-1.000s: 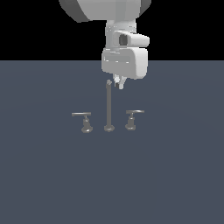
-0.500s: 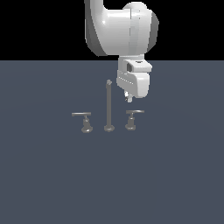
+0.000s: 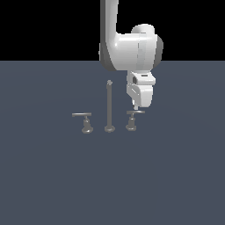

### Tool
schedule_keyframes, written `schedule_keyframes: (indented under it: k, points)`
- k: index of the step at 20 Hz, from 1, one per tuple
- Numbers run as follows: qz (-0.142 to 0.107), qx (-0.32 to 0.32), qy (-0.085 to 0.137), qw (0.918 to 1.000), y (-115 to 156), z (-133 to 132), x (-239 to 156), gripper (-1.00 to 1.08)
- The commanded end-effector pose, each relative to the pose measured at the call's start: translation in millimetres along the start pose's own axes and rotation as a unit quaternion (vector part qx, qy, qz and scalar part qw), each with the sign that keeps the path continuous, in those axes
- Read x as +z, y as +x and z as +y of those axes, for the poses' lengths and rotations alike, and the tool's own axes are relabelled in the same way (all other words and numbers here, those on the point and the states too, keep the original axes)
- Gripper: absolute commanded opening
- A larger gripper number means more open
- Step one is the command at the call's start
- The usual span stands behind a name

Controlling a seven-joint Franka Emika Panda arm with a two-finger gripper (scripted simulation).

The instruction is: Turn on the faucet by rotating a designated handle.

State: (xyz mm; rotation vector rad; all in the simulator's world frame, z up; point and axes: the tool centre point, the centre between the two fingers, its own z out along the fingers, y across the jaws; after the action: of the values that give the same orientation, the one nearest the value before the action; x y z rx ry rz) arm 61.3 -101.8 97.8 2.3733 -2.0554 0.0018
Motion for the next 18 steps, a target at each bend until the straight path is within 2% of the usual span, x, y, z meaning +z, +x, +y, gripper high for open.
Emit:
schedule_keyframes:
  k: [1, 12, 18]
  points:
    - [0.0, 0.012, 0.0, 0.9999, 5, -3, 6, -1.0]
    - [-0.001, 0.019, 0.0, 0.9998, 9, -4, 9, -1.0]
    - [-0.001, 0.019, 0.0, 0.9998, 20, 16, 9, -1.0]
